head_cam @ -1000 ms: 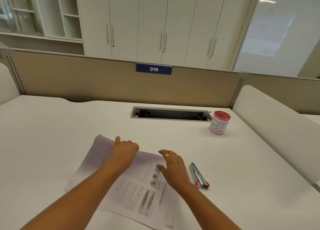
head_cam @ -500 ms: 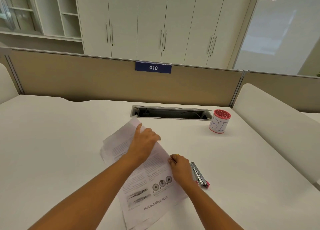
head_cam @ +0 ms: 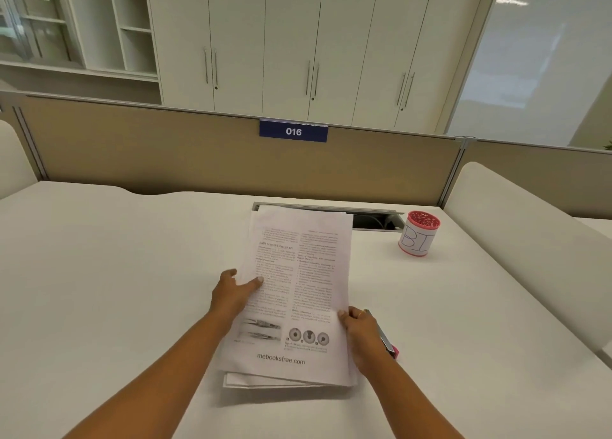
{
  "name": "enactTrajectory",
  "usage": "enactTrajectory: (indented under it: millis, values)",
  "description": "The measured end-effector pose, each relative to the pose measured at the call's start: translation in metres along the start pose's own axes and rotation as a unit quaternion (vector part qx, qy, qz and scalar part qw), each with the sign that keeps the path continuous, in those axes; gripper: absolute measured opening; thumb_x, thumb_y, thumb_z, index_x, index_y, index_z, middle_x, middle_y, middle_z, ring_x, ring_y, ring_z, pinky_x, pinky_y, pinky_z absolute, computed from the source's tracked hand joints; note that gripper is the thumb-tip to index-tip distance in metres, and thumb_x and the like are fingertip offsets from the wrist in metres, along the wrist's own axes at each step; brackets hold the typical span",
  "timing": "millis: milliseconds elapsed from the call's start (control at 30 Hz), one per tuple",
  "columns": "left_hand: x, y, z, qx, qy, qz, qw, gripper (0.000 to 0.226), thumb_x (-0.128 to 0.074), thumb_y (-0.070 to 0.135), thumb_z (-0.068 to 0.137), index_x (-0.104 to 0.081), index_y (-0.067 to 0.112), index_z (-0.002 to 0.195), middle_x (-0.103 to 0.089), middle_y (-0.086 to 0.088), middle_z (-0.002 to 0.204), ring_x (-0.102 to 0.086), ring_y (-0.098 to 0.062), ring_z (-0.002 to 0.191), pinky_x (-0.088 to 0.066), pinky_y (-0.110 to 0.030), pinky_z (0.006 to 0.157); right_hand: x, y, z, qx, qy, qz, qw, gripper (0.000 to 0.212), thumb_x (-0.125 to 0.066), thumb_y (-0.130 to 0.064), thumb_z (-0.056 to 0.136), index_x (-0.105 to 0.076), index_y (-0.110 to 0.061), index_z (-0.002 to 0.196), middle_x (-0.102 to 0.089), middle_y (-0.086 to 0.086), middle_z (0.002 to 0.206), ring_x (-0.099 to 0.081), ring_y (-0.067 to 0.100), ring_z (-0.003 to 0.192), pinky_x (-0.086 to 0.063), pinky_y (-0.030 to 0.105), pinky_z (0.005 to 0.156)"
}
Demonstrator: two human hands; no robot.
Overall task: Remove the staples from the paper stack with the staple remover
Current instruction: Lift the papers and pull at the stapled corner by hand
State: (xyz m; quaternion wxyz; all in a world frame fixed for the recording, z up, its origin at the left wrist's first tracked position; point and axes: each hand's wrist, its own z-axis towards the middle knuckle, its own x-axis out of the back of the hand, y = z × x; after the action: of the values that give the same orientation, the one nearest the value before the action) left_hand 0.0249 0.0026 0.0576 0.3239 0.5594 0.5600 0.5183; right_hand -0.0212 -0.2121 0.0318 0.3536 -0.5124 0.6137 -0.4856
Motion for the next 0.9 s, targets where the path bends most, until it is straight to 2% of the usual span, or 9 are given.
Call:
enactTrajectory:
  millis: [100,167,233,333,467,567,667,800,900]
  values:
    - [0.01,-0.005,0.002,0.034,-0.117,-0.102,0.987,0.05,-0.07,0.018,0.079,-0.055,0.002,0.124,-0.066,-0.018,0.116,-0.065,-0.033,0.101,-0.051,-0.047,0.093,0.004,-0.002,-0.002,0.004,-0.04,0.019,0.999,0.016,-0.047,-0.009,0.095,-0.063,-0.008,0.093,-0.07,0.013,0.097,-0.067,0.027,0.083,-0.057,0.036,0.073]
    - [0.013,-0.006,0.002,0.016,-0.146,-0.115,0.982,0.041,-0.068,0.012,0.08,-0.059,0.002,0.119,-0.07,-0.016,0.106,-0.068,-0.032,0.094,-0.055,-0.044,0.084,0.007,-0.005,-0.003,0.015,-0.056,0.008,0.998,0.015,-0.049,-0.013,0.094,-0.063,-0.011,0.095,-0.072,0.006,0.097,-0.069,0.019,0.081,-0.055,0.026,0.062]
    - [0.012,-0.005,0.002,-0.005,-0.15,-0.124,0.981,0.036,-0.066,0.011,0.082,-0.06,0.004,0.117,-0.071,-0.012,0.1,-0.068,-0.03,0.092,-0.056,-0.041,0.078,0.01,-0.011,-0.002,0.028,-0.053,0.012,0.998,0.013,-0.051,-0.011,0.092,-0.064,-0.014,0.095,-0.072,0.002,0.095,-0.068,0.015,0.081,-0.053,0.025,0.063]
    - [0.012,0.0,0.0,-0.037,-0.162,-0.122,0.979,0.033,-0.065,0.012,0.082,-0.062,0.004,0.114,-0.073,-0.009,0.096,-0.069,-0.026,0.089,-0.057,-0.035,0.071,0.01,-0.024,-0.001,0.069,-0.065,0.024,0.995,0.017,-0.057,-0.01,0.089,-0.061,-0.013,0.105,-0.071,0.004,0.102,-0.068,0.022,0.091,-0.056,0.034,0.076]
    - [0.015,0.014,-0.006,-0.084,-0.178,-0.122,0.973,0.031,-0.065,0.014,0.083,-0.063,0.008,0.113,-0.073,-0.01,0.101,-0.071,-0.025,0.09,-0.059,-0.033,0.069,0.005,-0.042,-0.003,0.14,-0.055,0.041,0.988,0.016,-0.061,-0.01,0.087,-0.064,-0.022,0.097,-0.071,0.001,0.098,-0.07,0.019,0.087,-0.059,0.029,0.068]
    - [0.016,0.029,-0.01,-0.124,-0.169,-0.131,0.969,0.03,-0.064,0.012,0.084,-0.063,0.012,0.114,-0.072,-0.007,0.103,-0.07,-0.022,0.089,-0.059,-0.029,0.064,0.003,-0.059,-0.005,0.185,-0.05,0.063,0.98,0.016,-0.06,-0.011,0.088,-0.065,-0.021,0.098,-0.071,0.003,0.099,-0.07,0.022,0.087,-0.06,0.032,0.07]
    - [0.019,0.045,-0.014,-0.161,-0.158,-0.152,0.962,0.024,-0.065,0.01,0.081,-0.066,0.019,0.104,-0.073,-0.003,0.097,-0.069,-0.024,0.09,-0.057,-0.03,0.064,0.002,-0.071,-0.007,0.204,-0.041,0.084,0.974,0.015,-0.062,-0.013,0.087,-0.065,-0.024,0.097,-0.072,0.001,0.097,-0.07,0.024,0.085,-0.059,0.038,0.074]
    - [0.021,0.058,-0.02,-0.202,-0.163,-0.149,0.954,0.036,-0.075,0.023,0.063,-0.068,0.023,0.098,-0.073,-0.002,0.095,-0.069,-0.024,0.089,-0.057,-0.034,0.068,0.003,-0.08,-0.008,0.223,-0.043,0.102,0.969,0.017,-0.066,-0.016,0.083,-0.067,-0.021,0.099,-0.074,-0.007,0.088,-0.072,0.015,0.076,-0.06,0.031,0.066]
    - [0.017,0.057,-0.021,-0.21,-0.161,-0.122,0.956,0.031,-0.074,0.023,0.068,-0.067,0.025,0.098,-0.071,-0.002,0.097,-0.067,-0.023,0.09,-0.054,-0.032,0.067,0.003,-0.082,-0.009,0.221,-0.045,0.098,0.969,0.016,-0.069,-0.018,0.079,-0.066,-0.026,0.094,-0.073,-0.009,0.087,-0.072,0.015,0.076,-0.06,0.031,0.066]
